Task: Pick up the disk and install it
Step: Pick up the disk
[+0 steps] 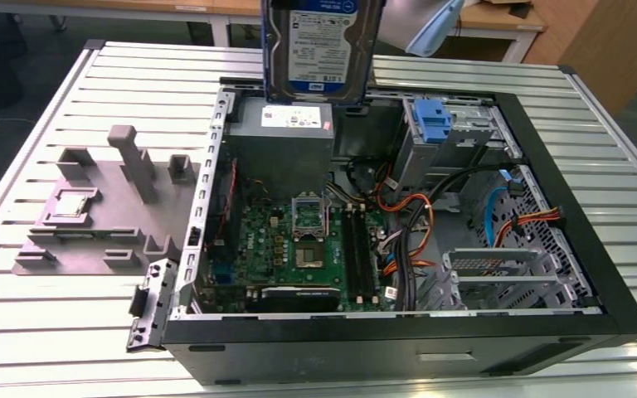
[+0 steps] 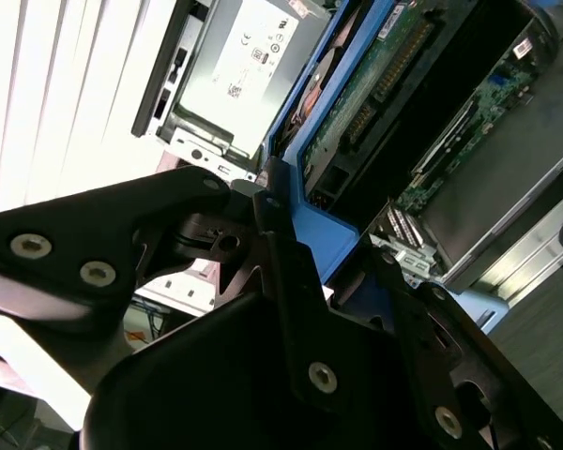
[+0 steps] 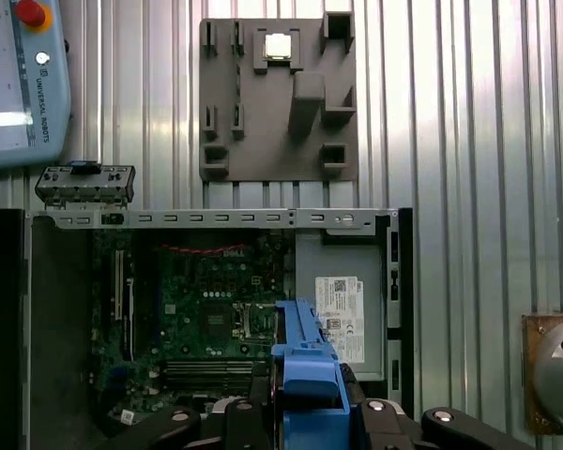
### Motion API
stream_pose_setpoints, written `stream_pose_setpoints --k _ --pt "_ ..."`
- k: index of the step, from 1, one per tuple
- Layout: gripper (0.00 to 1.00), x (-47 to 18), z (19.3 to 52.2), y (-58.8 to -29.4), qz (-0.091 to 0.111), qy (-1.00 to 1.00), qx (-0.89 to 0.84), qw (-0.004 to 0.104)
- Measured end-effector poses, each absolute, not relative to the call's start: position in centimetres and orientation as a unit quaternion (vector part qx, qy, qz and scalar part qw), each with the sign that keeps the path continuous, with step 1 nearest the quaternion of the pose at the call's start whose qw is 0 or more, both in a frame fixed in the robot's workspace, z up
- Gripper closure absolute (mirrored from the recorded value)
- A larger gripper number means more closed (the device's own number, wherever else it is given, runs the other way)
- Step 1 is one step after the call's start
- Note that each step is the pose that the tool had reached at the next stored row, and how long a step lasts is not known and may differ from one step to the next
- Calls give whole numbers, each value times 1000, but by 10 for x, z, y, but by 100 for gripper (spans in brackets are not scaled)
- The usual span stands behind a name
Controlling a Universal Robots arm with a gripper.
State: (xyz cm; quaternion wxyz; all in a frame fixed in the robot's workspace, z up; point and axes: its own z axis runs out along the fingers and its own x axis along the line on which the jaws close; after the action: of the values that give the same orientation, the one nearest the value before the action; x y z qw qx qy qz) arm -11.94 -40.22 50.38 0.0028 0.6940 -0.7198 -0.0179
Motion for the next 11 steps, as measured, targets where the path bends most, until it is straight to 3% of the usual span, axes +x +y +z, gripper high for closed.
stream_pose_setpoints --k 6,11 --pt "63 -117 501 -411 -16 -720 694 3" --pt "63 -117 499 -416 -11 -721 693 -3"
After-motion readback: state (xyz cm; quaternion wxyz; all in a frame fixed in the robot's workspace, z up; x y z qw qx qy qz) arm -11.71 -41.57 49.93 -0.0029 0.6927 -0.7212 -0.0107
